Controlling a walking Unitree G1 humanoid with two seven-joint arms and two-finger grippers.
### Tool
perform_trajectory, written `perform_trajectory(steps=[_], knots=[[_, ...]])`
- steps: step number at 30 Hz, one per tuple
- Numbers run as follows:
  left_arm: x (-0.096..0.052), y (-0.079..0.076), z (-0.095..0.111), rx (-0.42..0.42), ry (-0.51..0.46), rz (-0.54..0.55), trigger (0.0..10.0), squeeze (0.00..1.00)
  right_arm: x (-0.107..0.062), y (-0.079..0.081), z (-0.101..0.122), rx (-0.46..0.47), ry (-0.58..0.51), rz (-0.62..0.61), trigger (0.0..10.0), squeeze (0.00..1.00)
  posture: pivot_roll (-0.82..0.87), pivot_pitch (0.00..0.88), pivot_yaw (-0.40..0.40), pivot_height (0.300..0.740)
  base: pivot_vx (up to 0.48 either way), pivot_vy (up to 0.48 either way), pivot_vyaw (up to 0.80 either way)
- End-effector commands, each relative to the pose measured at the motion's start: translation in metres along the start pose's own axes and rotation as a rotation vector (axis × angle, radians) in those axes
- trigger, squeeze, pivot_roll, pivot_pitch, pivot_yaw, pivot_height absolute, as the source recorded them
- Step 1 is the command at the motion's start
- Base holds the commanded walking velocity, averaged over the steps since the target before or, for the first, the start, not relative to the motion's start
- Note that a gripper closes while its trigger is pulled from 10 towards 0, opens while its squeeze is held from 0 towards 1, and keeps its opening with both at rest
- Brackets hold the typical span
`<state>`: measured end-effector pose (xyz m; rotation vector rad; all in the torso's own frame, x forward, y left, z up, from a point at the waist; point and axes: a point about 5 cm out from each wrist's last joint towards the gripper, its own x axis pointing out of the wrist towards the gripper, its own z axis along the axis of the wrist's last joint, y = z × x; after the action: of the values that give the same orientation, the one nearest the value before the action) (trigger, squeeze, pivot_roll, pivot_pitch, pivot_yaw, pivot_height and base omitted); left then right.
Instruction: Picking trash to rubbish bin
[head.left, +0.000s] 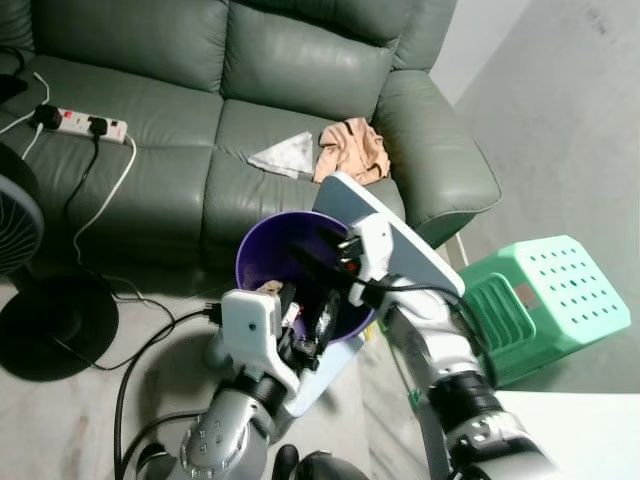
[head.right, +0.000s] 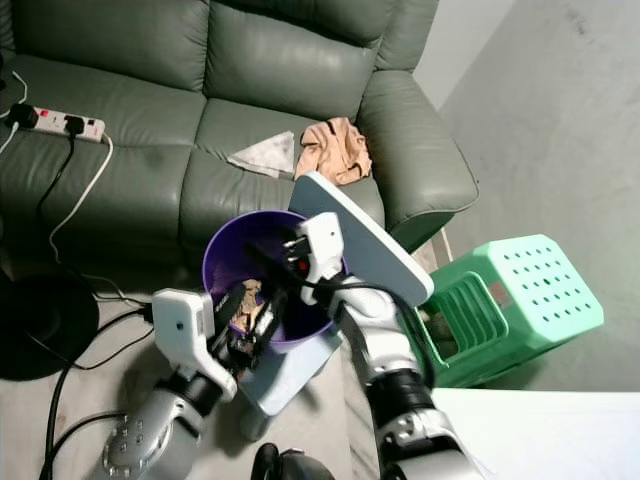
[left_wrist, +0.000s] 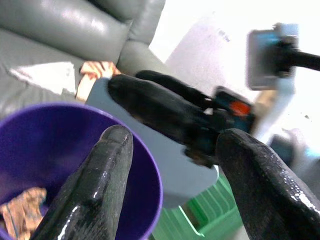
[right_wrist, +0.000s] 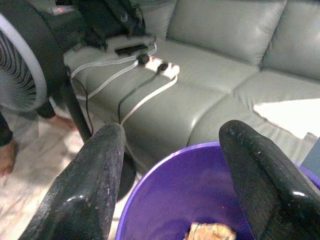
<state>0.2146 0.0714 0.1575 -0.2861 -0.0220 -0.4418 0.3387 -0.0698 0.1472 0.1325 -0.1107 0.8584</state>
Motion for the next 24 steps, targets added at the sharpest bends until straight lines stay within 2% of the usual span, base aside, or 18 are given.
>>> perform_trajectory(steps=[1,2,5,10,13,17,20,21,22,24], knots=[[0.003,-0.001,-0.001,-0.009,0.001,-0.028,10.0,0.00,-0.011,-0.008,0.004,0.002,-0.014,-0.023,10.0,0.00,0.14,0.142,-0.278,0.740,0.000,0.000,0.00],[0.004,0.000,0.000,-0.006,-0.003,-0.031,10.0,0.00,-0.012,-0.008,0.004,0.002,-0.016,-0.024,10.0,0.00,0.14,0.142,-0.278,0.740,0.000,0.000,0.00],[0.014,0.018,0.010,0.037,-0.032,-0.015,10.0,0.00,-0.022,-0.015,0.016,0.004,-0.064,-0.058,10.0,0.00,0.13,0.119,-0.265,0.740,0.000,0.000,0.00],[0.037,0.048,0.033,0.087,-0.107,0.030,10.0,0.00,-0.043,-0.035,0.037,-0.043,-0.147,-0.222,10.0,0.00,0.11,0.062,-0.229,0.740,0.000,0.000,0.00],[0.046,0.057,0.039,0.101,-0.125,0.040,10.0,0.00,-0.050,-0.043,0.043,-0.061,-0.197,-0.318,10.0,0.00,0.09,0.036,-0.207,0.740,0.000,0.000,0.00],[0.055,0.068,0.044,0.118,-0.143,0.079,10.0,0.00,-0.052,-0.045,0.044,-0.095,-0.197,-0.404,10.0,0.00,0.06,0.002,-0.180,0.740,0.000,0.000,0.00],[0.067,0.083,0.049,0.157,-0.143,0.156,10.0,0.00,-0.065,-0.054,0.050,-0.148,-0.204,-0.527,10.0,0.00,0.05,0.000,-0.164,0.740,0.000,0.000,0.00],[0.067,0.083,0.049,0.157,-0.143,0.156,10.0,0.00,-0.065,-0.054,0.050,-0.148,-0.204,-0.527,10.0,0.00,0.05,0.000,-0.164,0.740,0.000,0.000,0.00],[0.071,0.091,0.050,0.178,-0.146,0.218,10.0,0.00,-0.072,-0.060,0.049,-0.163,-0.194,-0.591,10.0,0.00,0.05,0.000,-0.154,0.740,0.000,0.000,0.00],[0.073,0.097,0.049,0.173,-0.141,0.247,10.0,0.00,-0.078,-0.064,0.046,-0.162,-0.181,-0.636,10.0,0.00,0.04,0.000,-0.139,0.740,0.000,0.000,0.00]])
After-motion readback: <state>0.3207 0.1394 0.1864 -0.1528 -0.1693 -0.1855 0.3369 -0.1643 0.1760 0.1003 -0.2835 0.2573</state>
